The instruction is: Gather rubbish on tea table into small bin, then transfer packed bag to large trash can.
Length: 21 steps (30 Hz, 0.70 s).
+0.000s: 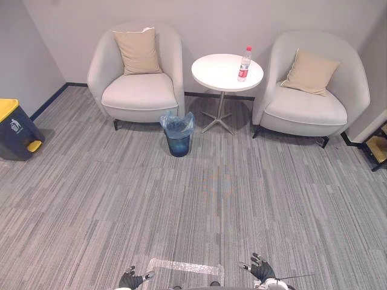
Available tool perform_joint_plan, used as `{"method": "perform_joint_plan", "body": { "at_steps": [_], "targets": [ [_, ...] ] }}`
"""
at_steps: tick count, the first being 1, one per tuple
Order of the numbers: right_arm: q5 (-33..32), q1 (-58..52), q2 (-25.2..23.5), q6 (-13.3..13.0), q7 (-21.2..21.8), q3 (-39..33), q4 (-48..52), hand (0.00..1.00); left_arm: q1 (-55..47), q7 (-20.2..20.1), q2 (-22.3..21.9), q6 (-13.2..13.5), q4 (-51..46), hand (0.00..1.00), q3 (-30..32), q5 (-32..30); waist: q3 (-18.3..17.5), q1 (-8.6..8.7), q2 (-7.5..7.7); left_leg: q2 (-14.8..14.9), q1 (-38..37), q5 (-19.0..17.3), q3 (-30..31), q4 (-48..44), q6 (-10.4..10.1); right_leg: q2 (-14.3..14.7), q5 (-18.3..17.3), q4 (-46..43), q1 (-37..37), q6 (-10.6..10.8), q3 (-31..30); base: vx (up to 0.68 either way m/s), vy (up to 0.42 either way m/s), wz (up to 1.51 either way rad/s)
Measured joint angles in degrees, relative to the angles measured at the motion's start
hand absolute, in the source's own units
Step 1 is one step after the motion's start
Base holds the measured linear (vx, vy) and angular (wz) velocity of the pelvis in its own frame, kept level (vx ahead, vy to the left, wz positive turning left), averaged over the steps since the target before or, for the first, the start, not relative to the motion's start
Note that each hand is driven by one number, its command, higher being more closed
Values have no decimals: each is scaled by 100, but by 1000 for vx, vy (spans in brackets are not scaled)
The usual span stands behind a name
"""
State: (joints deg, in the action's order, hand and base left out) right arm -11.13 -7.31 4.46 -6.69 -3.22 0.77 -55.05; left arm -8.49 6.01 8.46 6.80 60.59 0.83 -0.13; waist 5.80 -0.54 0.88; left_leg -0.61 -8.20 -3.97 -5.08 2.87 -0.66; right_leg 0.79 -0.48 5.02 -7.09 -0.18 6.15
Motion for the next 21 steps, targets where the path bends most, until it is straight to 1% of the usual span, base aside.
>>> {"method": "perform_joint_plan", "body": {
  "at_steps": [8, 21],
  "targets": [
    [0, 54, -4, 6, -19, -3, -106, 0, 62, 7, 3, -3, 107, 0, 2, -64, -1, 3, 2, -14, -42, -1, 83, 2, -1, -15, -42, -1, -93, 65, 133, -8, -9, 6],
    [-7, 54, 1, 11, -16, -2, -127, 0, 67, 6, 2, -3, 133, 0, -6, -98, -3, 5, -7, -5, -78, -1, 69, 9, -2, -11, -38, 1, -100, 59, 120, -25, -10, -1]
  ]
}}
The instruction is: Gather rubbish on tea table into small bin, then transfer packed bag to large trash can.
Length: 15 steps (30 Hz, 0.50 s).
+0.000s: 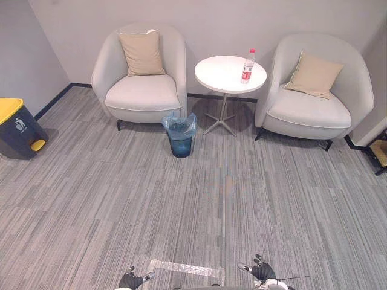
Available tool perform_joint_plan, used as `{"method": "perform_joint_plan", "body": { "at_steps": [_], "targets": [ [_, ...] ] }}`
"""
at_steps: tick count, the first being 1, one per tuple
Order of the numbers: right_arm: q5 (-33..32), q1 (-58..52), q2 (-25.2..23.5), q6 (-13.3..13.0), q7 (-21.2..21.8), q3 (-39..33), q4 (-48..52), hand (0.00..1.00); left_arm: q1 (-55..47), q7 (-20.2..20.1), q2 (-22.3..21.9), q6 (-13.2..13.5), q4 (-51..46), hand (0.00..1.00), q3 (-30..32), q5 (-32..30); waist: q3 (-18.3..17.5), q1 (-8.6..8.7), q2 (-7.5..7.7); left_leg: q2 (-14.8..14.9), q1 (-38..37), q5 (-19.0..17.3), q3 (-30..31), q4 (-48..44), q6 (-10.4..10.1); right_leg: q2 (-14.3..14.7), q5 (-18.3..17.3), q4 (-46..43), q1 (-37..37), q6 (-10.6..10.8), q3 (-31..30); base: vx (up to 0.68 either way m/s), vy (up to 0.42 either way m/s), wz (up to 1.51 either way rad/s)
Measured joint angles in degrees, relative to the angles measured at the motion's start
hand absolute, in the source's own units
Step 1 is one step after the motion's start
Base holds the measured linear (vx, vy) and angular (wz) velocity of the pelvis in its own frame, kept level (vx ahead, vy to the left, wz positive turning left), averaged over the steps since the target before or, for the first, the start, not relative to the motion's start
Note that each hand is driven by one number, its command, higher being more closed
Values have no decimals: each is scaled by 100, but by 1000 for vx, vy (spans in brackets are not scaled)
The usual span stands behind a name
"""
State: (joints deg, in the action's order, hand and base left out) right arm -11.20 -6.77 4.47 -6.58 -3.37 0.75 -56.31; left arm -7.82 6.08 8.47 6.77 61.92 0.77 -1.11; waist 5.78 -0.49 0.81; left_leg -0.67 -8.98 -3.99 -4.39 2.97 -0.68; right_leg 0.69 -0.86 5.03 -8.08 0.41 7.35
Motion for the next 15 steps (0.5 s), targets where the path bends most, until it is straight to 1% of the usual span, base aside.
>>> {"method": "perform_joint_plan", "body": {
  "at_steps": [5, 10, 12, 14, 15],
  "targets": [
    [-27, 55, 2, 17, 4, -1, -93, 0, 21, -9, 5, -2, 16, 0, -17, -98, 1, 2, 0, -1, 1, 0, -4, 14, -1, 1, 0, 2, 9, 0, -6, 0, 0, 0],
    [-250, 59, 4, 25, 12, -60, -86, 0, 61, -26, 35, -11, 63, 0, -74, -100, 12, 8, 4, 26, 121, -18, -135, -19, -24, 23, 19, 0, 148, -33, -96, -5, -6, -9],
    [-267, 64, 4, 26, 14, -89, -67, 0, 82, -37, 44, -33, 62, 0, -74, -101, 30, 12, -10, 68, 318, -147, -173, -276, -87, 43, -22, -120, 264, -54, -151, 7, -28, -17],
    [-350, 61, 5, 20, 14, -167, -44, 0, 133, -74, 46, -55, 61, 0, -74, -101, 83, 25, -47, 147, 508, -414, -220, -752, -117, 76, -175, -346, 346, -105, -164, 29, -47, -11],
    [-432, 25, 6, 22, 12, -209, 46, 0, 149, -102, 25, -78, 51, 0, -66, -100, 166, 31, -84, 260, 617, -688, -281, -1226, -192, 137, -363, -568, 359, -142, -195, 26, -56, -15]
  ]
}}
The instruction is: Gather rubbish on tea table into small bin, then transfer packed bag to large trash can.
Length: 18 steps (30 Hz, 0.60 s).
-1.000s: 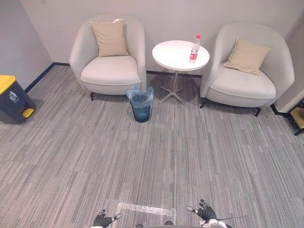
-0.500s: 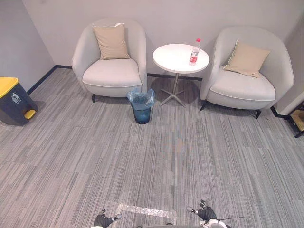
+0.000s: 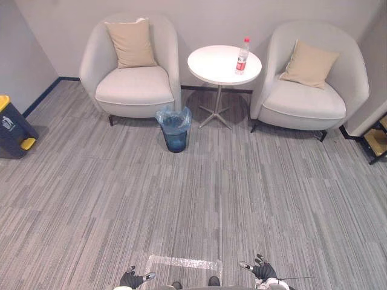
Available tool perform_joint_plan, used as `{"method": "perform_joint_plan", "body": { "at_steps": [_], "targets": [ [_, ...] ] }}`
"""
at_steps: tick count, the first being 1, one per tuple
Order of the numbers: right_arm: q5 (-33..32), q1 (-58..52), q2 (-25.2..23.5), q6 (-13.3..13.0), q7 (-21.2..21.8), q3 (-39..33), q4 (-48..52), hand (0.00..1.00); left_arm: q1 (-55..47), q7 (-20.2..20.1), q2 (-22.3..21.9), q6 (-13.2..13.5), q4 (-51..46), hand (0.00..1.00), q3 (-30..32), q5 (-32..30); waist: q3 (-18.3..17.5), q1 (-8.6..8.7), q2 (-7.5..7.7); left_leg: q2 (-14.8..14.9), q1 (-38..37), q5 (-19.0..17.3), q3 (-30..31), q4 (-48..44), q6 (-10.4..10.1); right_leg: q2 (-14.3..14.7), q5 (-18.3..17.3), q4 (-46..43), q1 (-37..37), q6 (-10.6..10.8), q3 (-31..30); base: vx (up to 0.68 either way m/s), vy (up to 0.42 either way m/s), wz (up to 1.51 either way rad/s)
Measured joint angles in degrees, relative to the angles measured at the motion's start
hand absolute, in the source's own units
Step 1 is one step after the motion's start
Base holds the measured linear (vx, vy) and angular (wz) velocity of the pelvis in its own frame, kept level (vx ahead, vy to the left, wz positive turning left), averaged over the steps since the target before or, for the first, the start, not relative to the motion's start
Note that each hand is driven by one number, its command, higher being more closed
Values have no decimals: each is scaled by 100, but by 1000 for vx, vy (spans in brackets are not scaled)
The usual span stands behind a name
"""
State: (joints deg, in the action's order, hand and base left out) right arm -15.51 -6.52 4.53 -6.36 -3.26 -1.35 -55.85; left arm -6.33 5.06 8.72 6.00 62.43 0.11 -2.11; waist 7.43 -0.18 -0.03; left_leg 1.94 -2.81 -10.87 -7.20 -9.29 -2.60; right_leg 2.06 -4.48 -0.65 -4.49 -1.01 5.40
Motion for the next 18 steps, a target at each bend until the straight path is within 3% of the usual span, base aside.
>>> {"method": "perform_joint_plan", "body": {
  "at_steps": [2, 3, 6, 7, 9, 12, 14, 15, 16, 18],
  "targets": [
    [-84, -117, -50, -13, -7, -27, 261, 0, -24, -33, 4, -11, -146, 0, 64, -1, 76, -11, -1, 162, 291, -271, -78, -875, -219, 45, -308, -306, 77, -146, -4, 12, -86, -4],
    [-91, -216, -121, -30, -13, -44, 480, 0, -16, -32, 17, -15, -366, 0, 186, 5, 165, 4, 90, 272, 764, -252, -203, -1996, -261, 10, -503, -585, 115, -201, -48, 24, -103, -2],
    [-202, -326, -119, -34, -28, -28, 794, 0, -205, -29, -56, -14, -742, 0, 368, 16, 236, -31, 83, 625, 1482, -218, -342, -3520, -103, -11, -827, -1000, 126, -416, -138, 93, -41, -15],
    [-279, -348, -119, -31, -42, -24, 870, 0, -261, -27, -63, -16, -831, 0, 374, 26, 238, -33, 74, 689, 1658, -282, -345, -3758, -158, -58, -942, -1127, 85, -434, -203, 287, 28, -23],
    [-326, -329, -139, -44, -71, -4, 1027, 0, -310, -23, -81, -11, -966, 0, 375, 132, 254, -47, 82, 662, 1954, -375, -377, -3698, -243, -230, -1084, -1180, 15, -390, -374, 313, 86, -30],
    [-350, -151, -206, -42, -98, 1, 998, 0, -273, -13, -100, 2, -994, 0, 373, 239, 260, -171, 87, 404, 2259, -290, -455, -2608, -200, -537, -1186, -959, -149, -260, -657, 337, 175, -45],
    [-351, -28, -213, -76, -128, 46, 932, 0, -238, -13, -122, 10, -985, 0, 316, 277, 236, -300, 61, 135, 2230, 261, -124, -1110, -263, -711, -1301, -713, -290, -85, -866, 480, 338, -71],
    [-348, -11, -211, -93, -118, 60, 850, 0, -242, -30, -139, 26, -957, 0, 287, 326, 218, -344, 15, 131, 2226, 564, 17, -898, -217, -694, -1389, -699, -336, 9, -984, 489, 363, -76],
    [-344, 110, -308, -69, -114, 75, 691, 0, -233, -51, -58, 34, -871, 0, 319, 368, 151, -356, 123, 25, 2276, 576, -48, -1169, 12, -803, -1470, -826, -365, 125, -1102, 550, 324, -56],
    [-310, 103, -483, -89, -59, 99, 833, 0, -132, -52, 36, 32, -850, 0, 324, 396, 120, -362, 303, -80, 2195, 290, -307, -1330, 188, -981, -1424, -1738, -9, 251, -1113, 599, 307, -38]
  ]
}}
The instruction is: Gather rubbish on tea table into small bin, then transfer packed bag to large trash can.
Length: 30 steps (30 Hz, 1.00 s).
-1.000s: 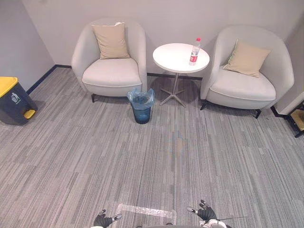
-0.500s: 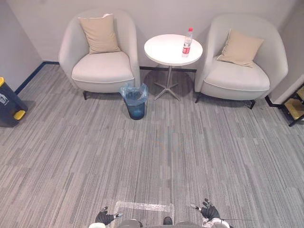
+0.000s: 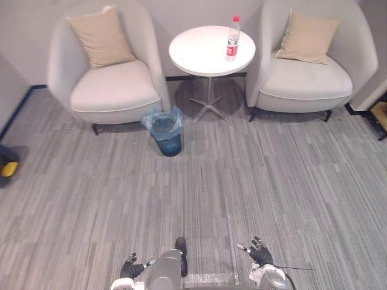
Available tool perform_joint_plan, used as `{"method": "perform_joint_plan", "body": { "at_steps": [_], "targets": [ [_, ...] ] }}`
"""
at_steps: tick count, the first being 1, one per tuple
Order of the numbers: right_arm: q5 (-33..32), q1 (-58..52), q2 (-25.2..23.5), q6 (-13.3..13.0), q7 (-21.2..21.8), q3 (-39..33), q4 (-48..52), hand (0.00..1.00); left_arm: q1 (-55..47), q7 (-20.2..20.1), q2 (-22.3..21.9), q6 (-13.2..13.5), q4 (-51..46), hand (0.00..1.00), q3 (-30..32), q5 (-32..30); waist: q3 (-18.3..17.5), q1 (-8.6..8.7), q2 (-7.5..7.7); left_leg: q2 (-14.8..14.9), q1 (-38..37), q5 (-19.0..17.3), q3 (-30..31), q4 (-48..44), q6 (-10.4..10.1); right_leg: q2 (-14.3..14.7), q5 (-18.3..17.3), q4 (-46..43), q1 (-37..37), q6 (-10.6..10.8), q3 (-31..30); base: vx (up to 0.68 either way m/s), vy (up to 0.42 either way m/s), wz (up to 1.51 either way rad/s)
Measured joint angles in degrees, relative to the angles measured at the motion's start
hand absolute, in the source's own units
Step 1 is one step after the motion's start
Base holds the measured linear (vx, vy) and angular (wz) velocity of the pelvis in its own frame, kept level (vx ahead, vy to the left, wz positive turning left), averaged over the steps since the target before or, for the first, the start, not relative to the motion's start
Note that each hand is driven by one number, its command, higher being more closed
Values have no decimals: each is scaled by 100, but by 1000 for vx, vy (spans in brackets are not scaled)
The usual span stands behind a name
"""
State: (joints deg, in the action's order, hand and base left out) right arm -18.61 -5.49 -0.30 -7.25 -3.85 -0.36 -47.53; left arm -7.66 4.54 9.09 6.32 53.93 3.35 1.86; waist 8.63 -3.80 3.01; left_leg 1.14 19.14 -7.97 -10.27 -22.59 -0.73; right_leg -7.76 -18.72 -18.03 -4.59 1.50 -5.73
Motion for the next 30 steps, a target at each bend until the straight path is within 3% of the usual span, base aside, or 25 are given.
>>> {"method": "perform_joint_plan", "body": {
  "at_steps": [1, 2, 3, 4, 5, 7, 8, 10, 12, 13, 14, 15, 17, 18, 19, 21, 22, 24, 26, 28, 30],
  "targets": [
    [1, 18, -27, 4, 32, 10, -4, 0, 31, -1, 19, -5, 29, 0, -17, 17, 24, -1, 44, -39, -145, -102, -101, -7, 85, -59, 73, -532, 190, 131, -13, 523, 262, -34],
    [29, 14, -53, 4, 80, 52, -2, 0, 41, 2, 57, -25, 39, 0, -92, 56, 33, 34, 65, -155, -487, -248, -167, 85, 169, -149, 304, -1602, 540, 516, -29, 414, 197, -24],
    [52, 9, -77, 4, 104, 56, 5, 0, 71, 3, 74, -38, 38, 0, -156, 59, 36, 48, 64, -209, -728, -322, -201, 173, 218, -162, 456, -2387, 789, 758, -86, 483, 208, -13],
    [60, 6, -104, 10, 121, 69, 39, 0, 124, 2, 80, -44, 36, 0, -224, 63, 43, 62, 53, -252, -981, -371, -224, 271, 260, -158, 535, -3176, 1082, 866, -69, 436, 156, -11],
    [62, -22, -133, 14, 163, 105, 180, 0, 206, -5, 58, -41, 19, 0, -306, 63, 73, 71, 9, -277, -1329, -412, -233, 451, 278, -231, 541, -3987, 1444, 782, 226, 494, 146, -12],
    [83, 7, -166, 8, 217, 133, 250, 0, 331, -25, -106, -34, 14, 0, -333, 68, 122, 106, -67, -267, -1853, -425, -235, 822, 285, -458, 443, -4428, 1875, 457, 877, 368, 69, -11],
    [131, 25, -192, 5, 250, 173, 285, 0, 385, -44, -247, -21, 15, 0, -325, 80, 145, 134, -92, -247, -2148, -426, -241, 1032, 285, -588, 333, -4292, 2081, 300, 1266, 348, 4, -7],
    [274, 110, -188, 2, 288, 235, 166, 0, 421, -135, -399, -20, 83, 0, -329, 161, 205, 217, -155, -139, -2500, -425, -261, 1209, 285, -611, 192, -3562, 2250, 250, 1726, 341, -51, -3],
    [288, 222, -178, 0, 306, 284, 82, 0, 477, -156, -419, 23, 172, 0, -335, 240, 211, 346, -161, 81, -2724, -427, -212, 1227, 282, -408, 308, -2256, 2367, 217, 2025, 341, -157, 8],
    [287, 239, -175, -8, 322, 284, 46, 0, 475, -160, -404, 49, 224, 0, -345, 249, 200, 376, -143, 136, -2790, -441, -155, 1246, 257, -277, 587, -1521, 2351, 214, 2053, 367, -197, 15],
    [286, 222, -160, -22, 328, 290, -31, 0, 452, -174, -315, 70, 291, 0, -452, 271, 161, 381, -45, 81, -2852, -538, -72, 1235, 90, -182, 1368, -646, 2312, 45, 1974, 401, -222, 21],
    [285, 221, -118, -47, 331, 306, -95, 0, 486, -233, -265, 64, 356, 0, -448, 278, 127, 391, 116, 10, -2998, -713, 92, 1237, -185, -188, 1624, -518, 2303, -200, 1922, 473, -276, -1],
    [283, 407, 105, -34, 336, 379, -254, 0, 533, -238, -423, 63, 496, 0, -434, 285, 144, 370, -287, 358, -3060, -808, 322, 1120, -295, 35, 1347, -651, 2246, -246, 2087, 400, -267, -9],
    [282, 430, 158, -38, 336, 374, -262, 0, 532, -240, -493, 62, 520, 0, -428, 284, 134, 402, -357, 415, -2961, -814, 342, 881, -305, 110, 1279, -590, 2221, -255, 2113, 267, -193, 8],
    [275, 439, 207, -43, 335, 365, -247, 0, 547, -240, -564, 64, 487, 0, -296, 285, 180, 431, -453, 570, -2589, -813, 428, 65, -306, 258, 1176, -445, 2073, -313, 2179, 348, -243, 10],
    [234, 401, 269, -30, 333, 452, -146, 0, 559, -240, -653, 59, 348, 0, -99, 295, 280, 420, -604, 912, -1767, -383, 701, -1896, -644, 495, 1050, -168, 1620, -408, 2297, 387, -223, 6],
    [219, 364, 258, -28, 327, 519, -26, 0, 520, -242, -676, 67, 173, 0, -34, 334, 354, 362, -563, 1102, -1324, -399, 818, -2921, -721, 609, 904, -40, 1277, -527, 2314, 354, -136, -5],
    [149, 282, 146, -27, 314, 568, 67, 0, 513, -240, -649, 74, -65, 0, -28, 389, 426, 311, -471, 1160, -867, -432, 750, -3500, -737, 640, 760, 145, 785, -558, 2325, 336, -132, -4],
    [6, 266, 37, -48, 266, 547, 181, 0, 521, -240, -691, 95, -272, 0, -42, 400, 429, 295, -388, 1102, -319, -562, 503, -3101, -591, 637, 717, 486, 427, -512, 2327, 318, -81, 0],
    [-8, 350, 35, -54, 260, 494, 166, 0, 594, -245, -744, 131, -275, 0, -94, 401, 422, 254, -387, 866, -65, -597, 380, -1971, -504, 597, 771, 749, 215, -398, 2283, 351, 30, -11],
    [-1, 428, 36, -58, 249, 482, 132, 0, 696, -250, -771, 180, -261, 0, -116, 409, 449, 132, -339, 404, -36, -224, 319, -163, -342, 446, 710, 961, -18, -253, 2162, 430, 116, -19]
  ]
}}
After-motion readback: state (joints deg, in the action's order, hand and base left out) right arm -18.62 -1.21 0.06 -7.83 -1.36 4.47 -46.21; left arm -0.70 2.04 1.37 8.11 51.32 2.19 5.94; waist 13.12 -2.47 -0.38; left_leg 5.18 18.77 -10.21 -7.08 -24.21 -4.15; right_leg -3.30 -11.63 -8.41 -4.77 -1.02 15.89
